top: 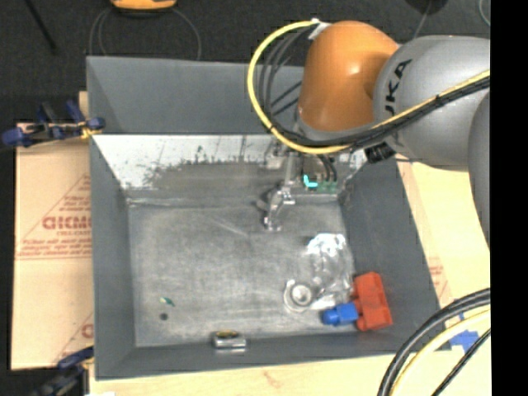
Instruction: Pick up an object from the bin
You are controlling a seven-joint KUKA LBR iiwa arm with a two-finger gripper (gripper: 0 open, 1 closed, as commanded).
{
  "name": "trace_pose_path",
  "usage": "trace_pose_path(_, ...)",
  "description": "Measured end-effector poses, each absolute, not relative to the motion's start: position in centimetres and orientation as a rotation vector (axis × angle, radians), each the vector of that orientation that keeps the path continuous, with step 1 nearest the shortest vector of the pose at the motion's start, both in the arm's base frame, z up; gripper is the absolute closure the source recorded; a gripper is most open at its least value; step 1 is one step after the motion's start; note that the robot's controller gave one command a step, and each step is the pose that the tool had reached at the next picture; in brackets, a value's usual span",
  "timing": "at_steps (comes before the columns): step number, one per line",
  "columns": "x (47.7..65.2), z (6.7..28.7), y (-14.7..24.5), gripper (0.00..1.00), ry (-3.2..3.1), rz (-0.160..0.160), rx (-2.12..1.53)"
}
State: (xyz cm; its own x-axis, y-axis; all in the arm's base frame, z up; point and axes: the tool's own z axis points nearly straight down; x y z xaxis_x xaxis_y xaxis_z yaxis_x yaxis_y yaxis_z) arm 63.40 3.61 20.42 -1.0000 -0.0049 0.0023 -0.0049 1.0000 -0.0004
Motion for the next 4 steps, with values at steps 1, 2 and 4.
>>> trace_pose_path(1,60.9,9.5,-0.4,0.00,-3.122,0.002,0.314)
trace_pose_path(2,62.1,7.5,-6.9,0.00,-3.030,0.001,0.888)
trace_pose_path(4,52.5,7.7,-6.6,0.00,-3.038,0.002,0.832)
